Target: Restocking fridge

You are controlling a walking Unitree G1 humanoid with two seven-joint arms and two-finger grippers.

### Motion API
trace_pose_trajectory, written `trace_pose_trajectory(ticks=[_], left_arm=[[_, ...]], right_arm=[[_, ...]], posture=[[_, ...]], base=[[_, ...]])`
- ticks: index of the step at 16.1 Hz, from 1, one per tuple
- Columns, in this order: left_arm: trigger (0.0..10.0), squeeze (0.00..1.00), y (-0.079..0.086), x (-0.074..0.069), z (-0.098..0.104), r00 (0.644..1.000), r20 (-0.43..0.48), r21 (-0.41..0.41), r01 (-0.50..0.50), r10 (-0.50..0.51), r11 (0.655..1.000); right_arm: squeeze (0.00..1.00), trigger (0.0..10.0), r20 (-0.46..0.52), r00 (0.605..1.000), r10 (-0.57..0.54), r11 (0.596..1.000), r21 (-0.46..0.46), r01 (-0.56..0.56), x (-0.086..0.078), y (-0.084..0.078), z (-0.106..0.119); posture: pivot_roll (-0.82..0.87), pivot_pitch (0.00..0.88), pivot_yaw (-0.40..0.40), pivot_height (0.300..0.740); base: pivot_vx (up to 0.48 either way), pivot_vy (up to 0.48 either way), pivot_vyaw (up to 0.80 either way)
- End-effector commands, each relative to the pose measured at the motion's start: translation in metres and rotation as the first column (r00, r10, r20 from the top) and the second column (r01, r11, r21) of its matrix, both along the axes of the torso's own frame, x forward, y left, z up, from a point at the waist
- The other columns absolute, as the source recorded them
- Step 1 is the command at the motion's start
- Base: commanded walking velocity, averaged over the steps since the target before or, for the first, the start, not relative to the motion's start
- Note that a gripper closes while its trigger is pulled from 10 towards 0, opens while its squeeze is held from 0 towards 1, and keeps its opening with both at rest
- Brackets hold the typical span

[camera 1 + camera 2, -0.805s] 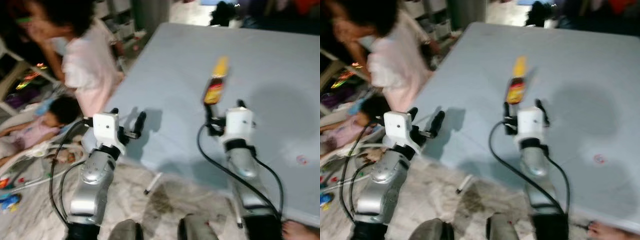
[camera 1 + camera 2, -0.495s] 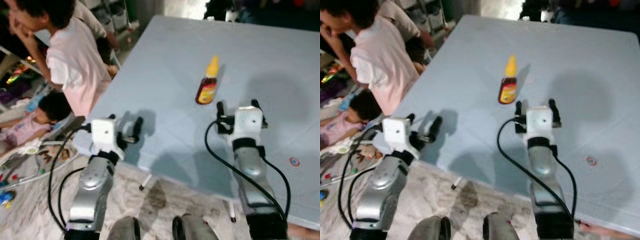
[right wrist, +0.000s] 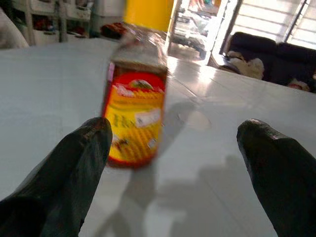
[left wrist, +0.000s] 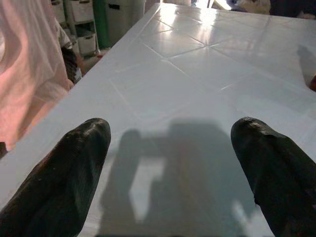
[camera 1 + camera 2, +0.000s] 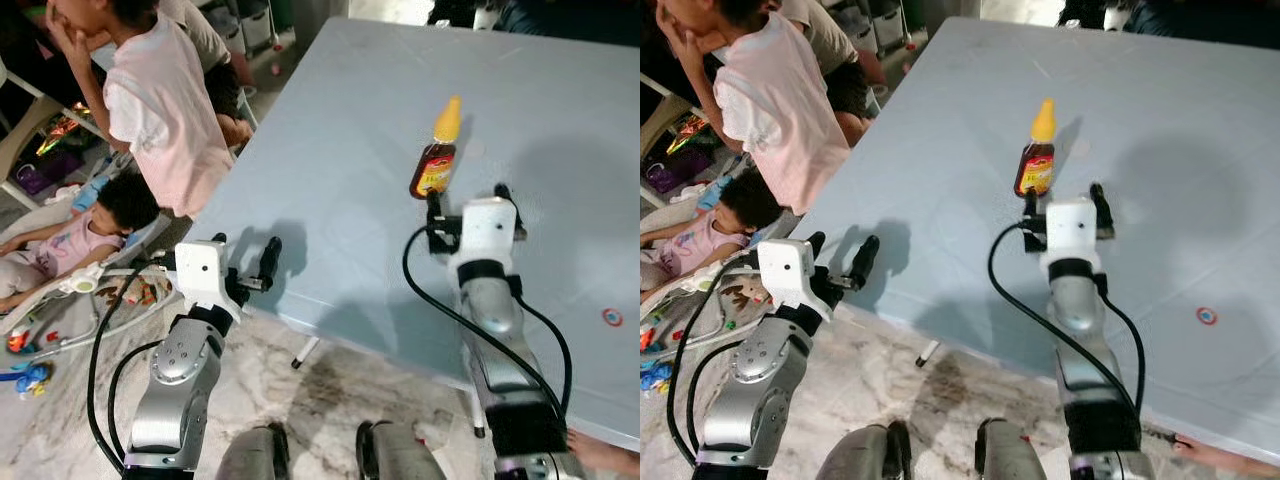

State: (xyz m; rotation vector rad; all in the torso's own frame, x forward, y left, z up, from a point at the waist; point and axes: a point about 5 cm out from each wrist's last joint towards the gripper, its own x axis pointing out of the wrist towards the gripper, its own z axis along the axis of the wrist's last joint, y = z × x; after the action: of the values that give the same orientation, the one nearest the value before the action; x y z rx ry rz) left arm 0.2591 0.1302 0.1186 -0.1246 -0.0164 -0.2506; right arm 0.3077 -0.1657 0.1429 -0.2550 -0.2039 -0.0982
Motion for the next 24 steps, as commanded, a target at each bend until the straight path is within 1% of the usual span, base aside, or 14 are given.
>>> trace_pose_trajectory(ticks=[1, 2, 4, 7, 9, 12, 19, 24], left_arm=[[10.0, 0.0, 0.0, -0.002, 0.0, 1.0, -0.004, 0.02, 0.015, -0.015, 1.0], [10.0, 0.0, 0.0, -0.002, 0.0, 1.0, -0.004, 0.02, 0.018, -0.018, 1.0], [10.0, 0.0, 0.001, -0.004, -0.001, 1.0, -0.019, 0.015, 0.013, -0.012, 1.0], [10.0, 0.0, 0.002, -0.006, 0.0, 1.0, -0.024, 0.022, 0.018, -0.017, 1.0], [10.0, 0.0, 0.002, -0.007, -0.001, 1.0, -0.026, 0.025, 0.016, -0.016, 1.0], [10.0, 0.0, 0.001, -0.007, 0.0, 0.999, -0.029, 0.028, 0.021, -0.02, 0.999], [10.0, 0.0, -0.002, -0.007, -0.001, 0.999, -0.034, 0.033, 0.028, -0.027, 0.999], [10.0, 0.0, -0.004, -0.006, -0.002, 0.999, -0.037, 0.033, 0.032, -0.03, 0.999]], right_arm=[[0.0, 10.0, 0.016, 1.0, 0.016, 1.0, -0.002, -0.016, 0.004, 0.002, 0.004], [0.0, 10.0, 0.018, 1.0, 0.015, 1.0, 0.0, -0.015, 0.005, 0.001, 0.006], [0.0, 10.0, 0.038, 0.999, 0.027, 1.0, 0.0, -0.027, 0.014, 0.0, 0.014], [0.0, 10.0, 0.065, 0.997, 0.038, 0.999, -0.016, -0.037, 0.021, 0.002, 0.021], [0.0, 10.0, 0.082, 0.996, 0.042, 0.999, -0.018, -0.041, 0.024, 0.001, 0.026], [0.0, 10.0, 0.09, 0.994, 0.055, 0.998, -0.026, -0.053, 0.027, 0.002, 0.029], [0.0, 10.0, 0.138, 0.985, 0.099, 0.994, -0.051, -0.093, 0.04, 0.002, 0.047], [0.0, 10.0, 0.174, 0.976, 0.131, 0.991, -0.065, -0.121, 0.051, 0.007, 0.063]], posture=[[-0.01, 0.197, 0.086, 0.74], [-0.01, 0.197, 0.086, 0.74], [-0.01, 0.211, 0.092, 0.74], [0.0, 0.216, 0.09, 0.74], [0.0, 0.217, 0.089, 0.74], [0.0, 0.218, 0.09, 0.74], [-0.01, 0.218, 0.088, 0.74], [-0.01, 0.213, 0.084, 0.74]], base=[[0.0, 0.0, 0.0], [0.0, 0.0, 0.0], [0.0, 0.0, 0.0], [0.0, 0.0, 0.0], [0.0, 0.0, 0.0], [0.0, 0.0, 0.0], [0.0, 0.0, 0.0], [0.0, 0.0, 0.0]])
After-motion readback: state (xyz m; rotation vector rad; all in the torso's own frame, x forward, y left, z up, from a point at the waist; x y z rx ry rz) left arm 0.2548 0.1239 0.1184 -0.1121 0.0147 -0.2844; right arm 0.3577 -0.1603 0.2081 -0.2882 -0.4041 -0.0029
